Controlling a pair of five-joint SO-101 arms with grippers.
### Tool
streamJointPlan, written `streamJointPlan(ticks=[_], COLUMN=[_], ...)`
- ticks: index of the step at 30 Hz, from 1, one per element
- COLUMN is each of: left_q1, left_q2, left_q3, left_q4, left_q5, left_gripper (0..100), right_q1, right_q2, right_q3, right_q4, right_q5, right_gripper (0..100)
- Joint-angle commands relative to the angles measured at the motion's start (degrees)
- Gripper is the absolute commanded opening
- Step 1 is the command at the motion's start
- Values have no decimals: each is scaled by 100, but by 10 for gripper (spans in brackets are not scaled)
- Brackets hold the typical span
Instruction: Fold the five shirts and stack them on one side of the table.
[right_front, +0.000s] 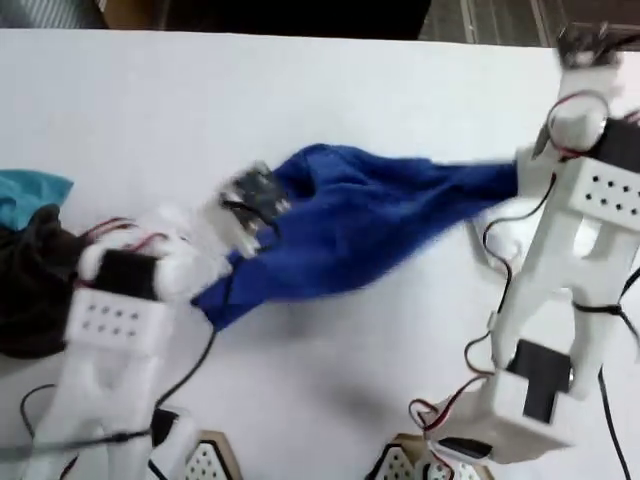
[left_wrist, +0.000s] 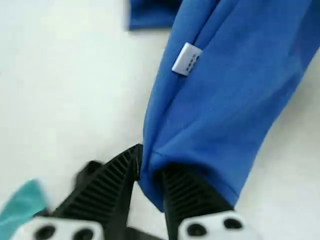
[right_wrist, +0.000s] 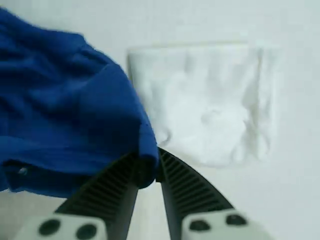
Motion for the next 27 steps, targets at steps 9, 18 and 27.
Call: streamJointPlan(ticks=[9,18,27], left_q1=[589,589,756], left_q2=[1222,1248,1248], left_q3=[629,-2018,-426], left_q4=[-563,1582,870], left_q5=[325,413,404], left_gripper=[80,331,312], right_q1=[75,75,75], right_q2=[-593,-585,-629], right_q3=[3710,4220,4185], right_q4=[-2360,-2967,-2967], right_q5=[360,360,343], right_gripper=[21,21,21])
